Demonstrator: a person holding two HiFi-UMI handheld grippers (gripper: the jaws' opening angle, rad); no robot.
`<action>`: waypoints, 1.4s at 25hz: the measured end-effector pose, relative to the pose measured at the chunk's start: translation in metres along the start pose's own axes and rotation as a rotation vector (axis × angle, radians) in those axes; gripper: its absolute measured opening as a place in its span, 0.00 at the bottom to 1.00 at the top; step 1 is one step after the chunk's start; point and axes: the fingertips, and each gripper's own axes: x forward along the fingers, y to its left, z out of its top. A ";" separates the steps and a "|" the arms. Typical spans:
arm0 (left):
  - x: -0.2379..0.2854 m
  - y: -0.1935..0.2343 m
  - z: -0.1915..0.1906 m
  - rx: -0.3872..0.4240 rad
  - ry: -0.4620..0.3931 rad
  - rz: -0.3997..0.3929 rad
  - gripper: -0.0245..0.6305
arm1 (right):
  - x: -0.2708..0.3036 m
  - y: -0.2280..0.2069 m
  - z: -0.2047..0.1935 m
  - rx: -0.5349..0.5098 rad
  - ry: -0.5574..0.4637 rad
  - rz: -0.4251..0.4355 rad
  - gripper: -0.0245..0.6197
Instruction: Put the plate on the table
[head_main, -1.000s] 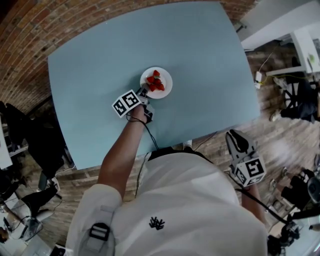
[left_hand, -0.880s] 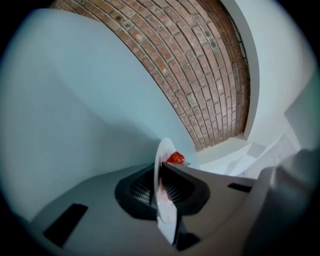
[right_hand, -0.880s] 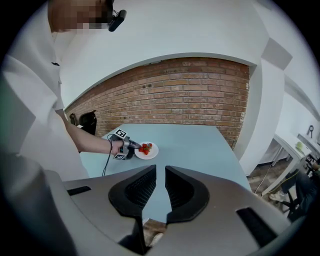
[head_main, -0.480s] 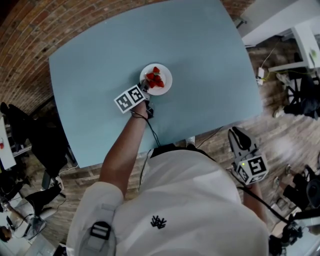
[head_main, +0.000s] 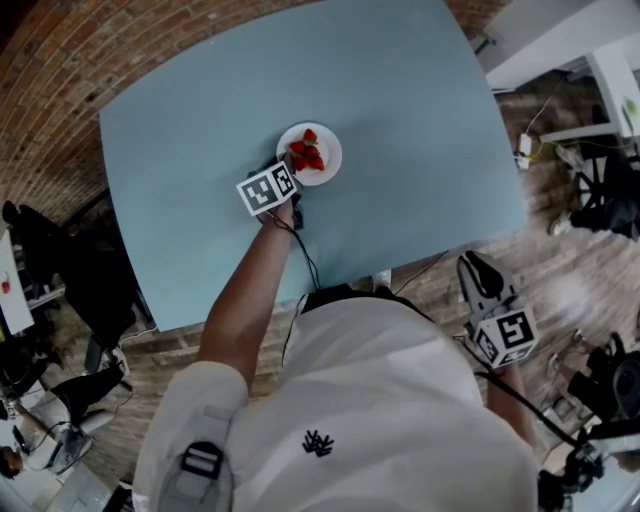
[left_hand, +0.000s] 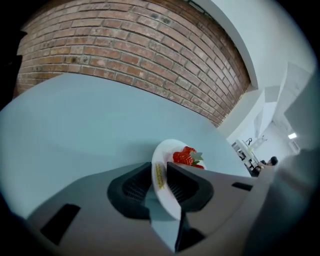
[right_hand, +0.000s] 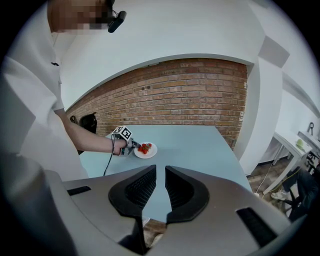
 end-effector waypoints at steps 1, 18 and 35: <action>0.001 0.002 0.000 0.020 0.004 0.014 0.17 | 0.000 -0.001 0.000 0.000 0.000 0.001 0.13; -0.015 0.014 0.004 0.187 -0.048 0.155 0.17 | -0.012 -0.018 -0.005 -0.030 -0.014 0.032 0.13; -0.270 -0.042 -0.073 0.105 -0.388 0.069 0.06 | 0.000 0.000 -0.006 -0.241 -0.138 0.449 0.13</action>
